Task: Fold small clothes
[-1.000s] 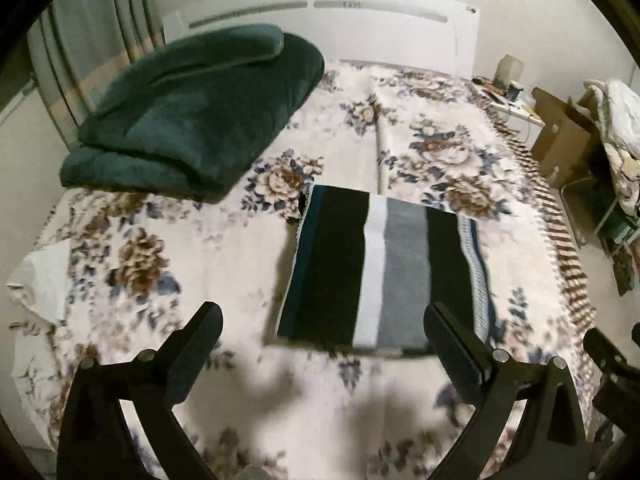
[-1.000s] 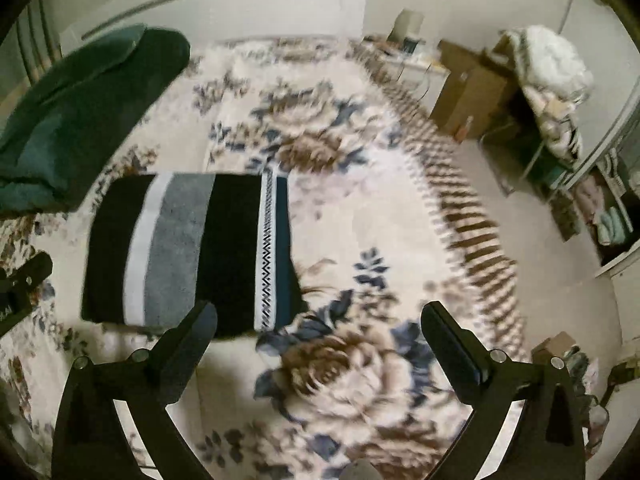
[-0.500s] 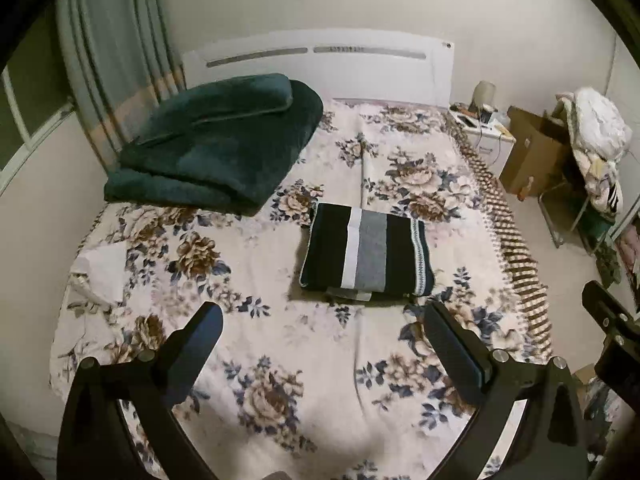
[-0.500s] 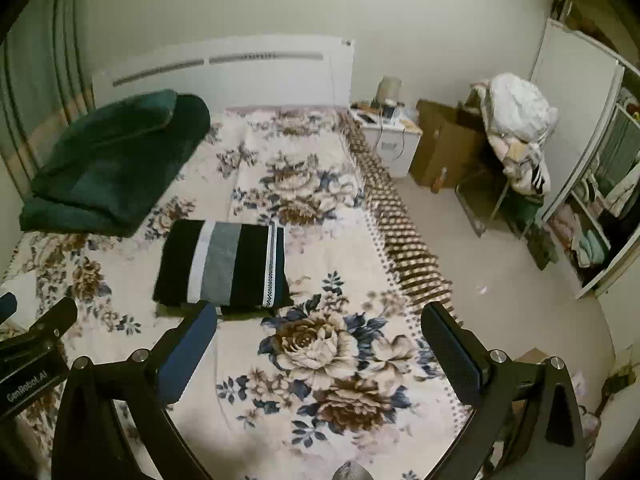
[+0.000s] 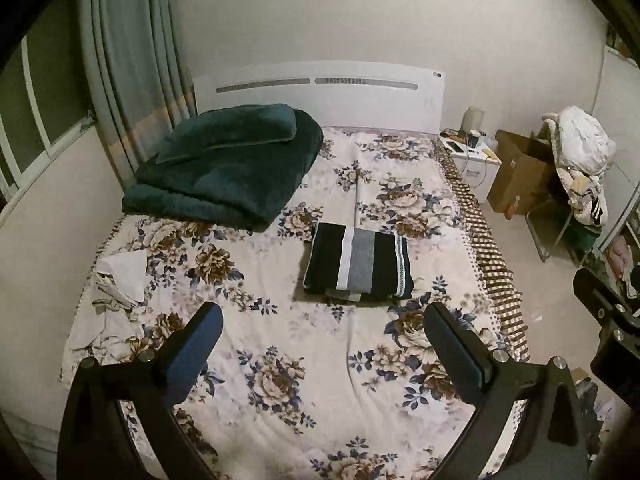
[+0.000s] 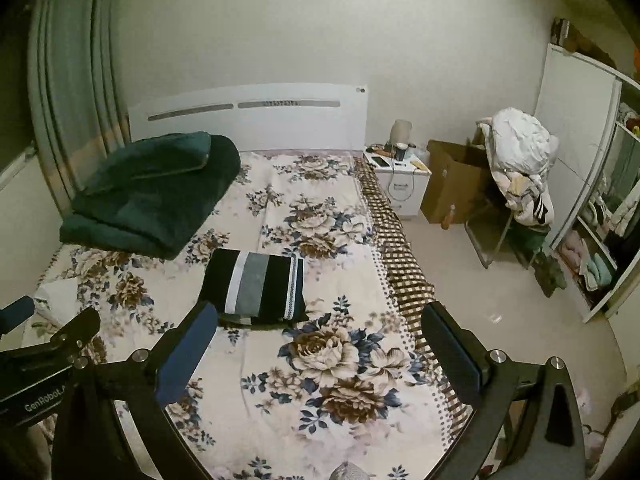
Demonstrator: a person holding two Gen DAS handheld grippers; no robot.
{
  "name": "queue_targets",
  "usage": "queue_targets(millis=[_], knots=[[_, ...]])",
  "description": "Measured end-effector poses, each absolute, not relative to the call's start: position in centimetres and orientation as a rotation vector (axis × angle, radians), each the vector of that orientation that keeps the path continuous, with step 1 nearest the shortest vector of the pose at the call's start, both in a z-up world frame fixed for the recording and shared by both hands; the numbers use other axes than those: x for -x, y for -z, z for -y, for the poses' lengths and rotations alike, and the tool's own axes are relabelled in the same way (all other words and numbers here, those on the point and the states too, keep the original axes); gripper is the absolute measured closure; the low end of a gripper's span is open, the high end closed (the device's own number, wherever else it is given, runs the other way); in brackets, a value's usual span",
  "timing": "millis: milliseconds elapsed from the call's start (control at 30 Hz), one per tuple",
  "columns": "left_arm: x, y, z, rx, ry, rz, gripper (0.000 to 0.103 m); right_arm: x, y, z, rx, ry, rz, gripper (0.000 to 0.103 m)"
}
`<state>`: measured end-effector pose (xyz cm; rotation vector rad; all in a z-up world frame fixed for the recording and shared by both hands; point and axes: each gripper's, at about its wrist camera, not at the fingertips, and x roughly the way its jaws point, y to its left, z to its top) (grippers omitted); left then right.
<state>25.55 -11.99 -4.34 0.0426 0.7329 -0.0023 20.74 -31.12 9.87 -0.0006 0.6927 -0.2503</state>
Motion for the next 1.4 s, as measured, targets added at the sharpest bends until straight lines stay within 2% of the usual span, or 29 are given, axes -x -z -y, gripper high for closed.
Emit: queue_targets(millis=[300,1400], knots=[[-23.3,2.9,11.5,-0.025,0.000,-0.705,0.000,-18.4,-11.6,30.8,0.019,0.239,-0.685,0.000],[-22.3,1.9,11.4,-0.025,-0.012,-0.665,0.000,-18.6,-12.7,30.3,0.005,0.193,-0.675,0.000]])
